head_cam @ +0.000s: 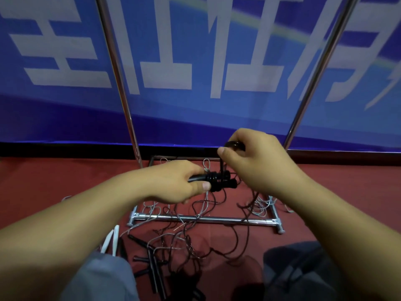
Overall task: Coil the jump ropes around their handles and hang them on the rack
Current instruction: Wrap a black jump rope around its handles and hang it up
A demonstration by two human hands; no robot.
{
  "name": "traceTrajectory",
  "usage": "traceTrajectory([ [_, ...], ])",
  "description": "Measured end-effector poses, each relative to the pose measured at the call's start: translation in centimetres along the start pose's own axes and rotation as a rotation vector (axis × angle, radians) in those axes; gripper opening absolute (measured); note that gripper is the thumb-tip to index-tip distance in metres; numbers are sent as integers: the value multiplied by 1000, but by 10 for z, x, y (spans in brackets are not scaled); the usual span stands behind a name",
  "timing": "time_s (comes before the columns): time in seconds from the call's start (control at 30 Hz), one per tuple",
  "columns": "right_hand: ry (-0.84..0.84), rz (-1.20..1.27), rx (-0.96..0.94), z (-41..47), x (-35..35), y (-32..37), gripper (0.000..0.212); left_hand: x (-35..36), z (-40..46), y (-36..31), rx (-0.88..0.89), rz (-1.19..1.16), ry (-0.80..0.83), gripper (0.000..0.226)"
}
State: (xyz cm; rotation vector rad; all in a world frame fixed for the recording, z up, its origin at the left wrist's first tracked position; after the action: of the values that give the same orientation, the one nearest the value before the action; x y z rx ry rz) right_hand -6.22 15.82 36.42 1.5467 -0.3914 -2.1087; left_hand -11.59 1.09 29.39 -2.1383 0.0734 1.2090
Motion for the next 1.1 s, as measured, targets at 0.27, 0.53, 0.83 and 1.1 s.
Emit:
traceTrajectory([
  [0.27, -56, -104, -79, 9, 5, -7, 24, 5, -12, -13, 86, -68, 105, 20],
  [0.53, -69, -7, -36, 18, 9, -19, 29, 0, -27, -20, 158, -134, 84, 25],
  [0.83, 164, 669, 233, 23, 29, -37, 25, -15, -44, -28, 321, -345, -53, 24],
  [1.1, 252, 778, 268, 22, 45, -25, 9, -35, -46, -20, 328, -761, -142, 44],
])
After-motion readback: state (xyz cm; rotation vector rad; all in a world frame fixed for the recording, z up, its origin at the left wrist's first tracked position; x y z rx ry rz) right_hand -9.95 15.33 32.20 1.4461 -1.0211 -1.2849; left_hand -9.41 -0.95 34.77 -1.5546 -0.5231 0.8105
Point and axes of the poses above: each hand's wrist, its own z-axis towards the middle knuckle, its own x-axis out of the palm, y = z × x, the point moved 6 cm from there along z, towards the middle knuckle, and after that the axes turned 9 degrees about -x, right-handed, at the moved point
